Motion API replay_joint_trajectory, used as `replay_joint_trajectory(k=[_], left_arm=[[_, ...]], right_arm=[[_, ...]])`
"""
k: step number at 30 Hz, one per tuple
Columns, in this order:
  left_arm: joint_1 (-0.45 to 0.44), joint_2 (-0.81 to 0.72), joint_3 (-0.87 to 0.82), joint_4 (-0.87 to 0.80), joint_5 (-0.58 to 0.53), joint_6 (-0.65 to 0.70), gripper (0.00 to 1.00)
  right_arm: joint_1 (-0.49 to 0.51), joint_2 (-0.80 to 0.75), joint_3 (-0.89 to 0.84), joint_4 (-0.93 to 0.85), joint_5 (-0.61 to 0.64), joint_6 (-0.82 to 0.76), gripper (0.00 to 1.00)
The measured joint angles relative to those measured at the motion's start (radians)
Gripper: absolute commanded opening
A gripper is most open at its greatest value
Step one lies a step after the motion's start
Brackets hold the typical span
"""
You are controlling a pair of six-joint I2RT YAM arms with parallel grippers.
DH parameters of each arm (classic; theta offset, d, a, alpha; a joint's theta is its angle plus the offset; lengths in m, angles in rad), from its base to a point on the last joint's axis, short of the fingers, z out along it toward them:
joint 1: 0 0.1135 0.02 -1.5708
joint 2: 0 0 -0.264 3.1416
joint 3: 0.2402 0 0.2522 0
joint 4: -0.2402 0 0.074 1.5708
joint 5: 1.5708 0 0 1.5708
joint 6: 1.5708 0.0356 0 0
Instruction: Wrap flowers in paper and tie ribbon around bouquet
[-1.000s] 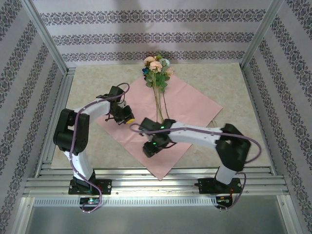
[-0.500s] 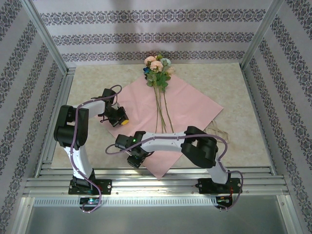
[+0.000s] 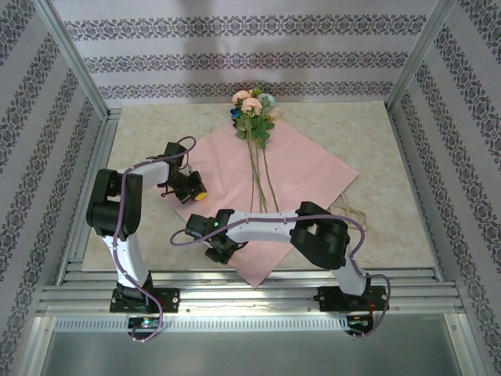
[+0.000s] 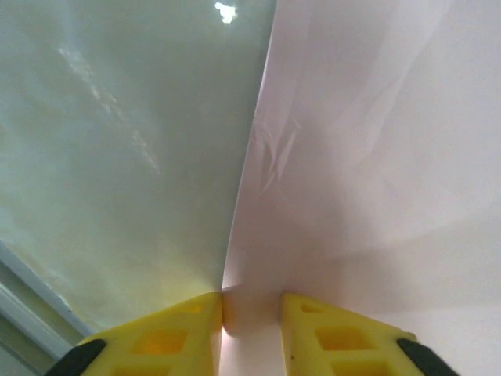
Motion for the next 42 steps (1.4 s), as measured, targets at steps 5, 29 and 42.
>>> replay_joint_trajectory(k=[5,29,42], left_arm=[[0.000,0.000,0.005,-0.001,-0.005,0.000,0.05],[-0.040,-0.501,-0.260,-0.320,-0.106,-0.285,0.59],[-0.131,-0.537,-0.382,-0.206,-0.043,-0.502,0.60]], right_arm=[[-0.020,-0.002,0.000,-0.001,-0.012,-0.008,0.01],[-0.246,-0.029,0.053,-0.085,-0.578,-0.085,0.00],[-0.283,-0.029,0.069,-0.118,-0.676,-0.087,0.00]])
